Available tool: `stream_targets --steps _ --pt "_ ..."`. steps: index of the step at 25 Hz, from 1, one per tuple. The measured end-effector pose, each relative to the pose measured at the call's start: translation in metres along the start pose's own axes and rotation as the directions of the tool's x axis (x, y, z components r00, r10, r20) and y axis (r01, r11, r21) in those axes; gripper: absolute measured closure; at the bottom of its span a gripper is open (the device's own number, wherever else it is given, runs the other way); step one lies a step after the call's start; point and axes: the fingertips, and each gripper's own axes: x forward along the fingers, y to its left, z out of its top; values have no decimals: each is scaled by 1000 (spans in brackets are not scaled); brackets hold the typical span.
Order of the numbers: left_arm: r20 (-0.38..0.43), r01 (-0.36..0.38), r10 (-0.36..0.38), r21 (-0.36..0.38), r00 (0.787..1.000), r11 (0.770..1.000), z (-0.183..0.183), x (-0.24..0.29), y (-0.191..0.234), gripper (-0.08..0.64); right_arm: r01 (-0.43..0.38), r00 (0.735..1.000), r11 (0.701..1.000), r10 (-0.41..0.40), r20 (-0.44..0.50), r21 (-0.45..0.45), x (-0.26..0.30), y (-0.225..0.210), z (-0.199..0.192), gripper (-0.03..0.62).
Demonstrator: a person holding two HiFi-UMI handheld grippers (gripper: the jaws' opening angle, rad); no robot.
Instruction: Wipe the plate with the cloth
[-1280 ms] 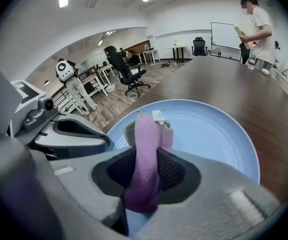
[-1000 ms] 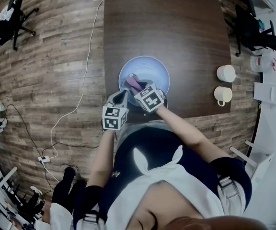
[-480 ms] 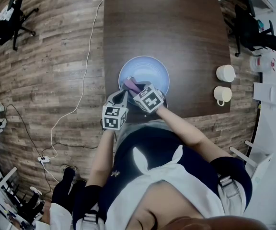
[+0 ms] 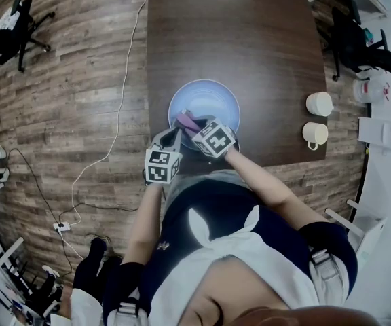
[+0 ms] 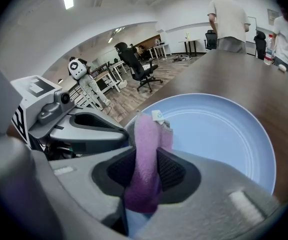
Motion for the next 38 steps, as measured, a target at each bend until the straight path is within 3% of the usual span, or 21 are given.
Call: stream_targets --steps 19,38 --pt "3 5 -5 -5 1000 1000 0 -1 0 557 29 999 997 -29 13 66 -15 -33 -2 477" --pt "0 1 -1 2 1000 1000 0 1 0 557 158 987 978 -161 9 139 -37 -92 -10 477"
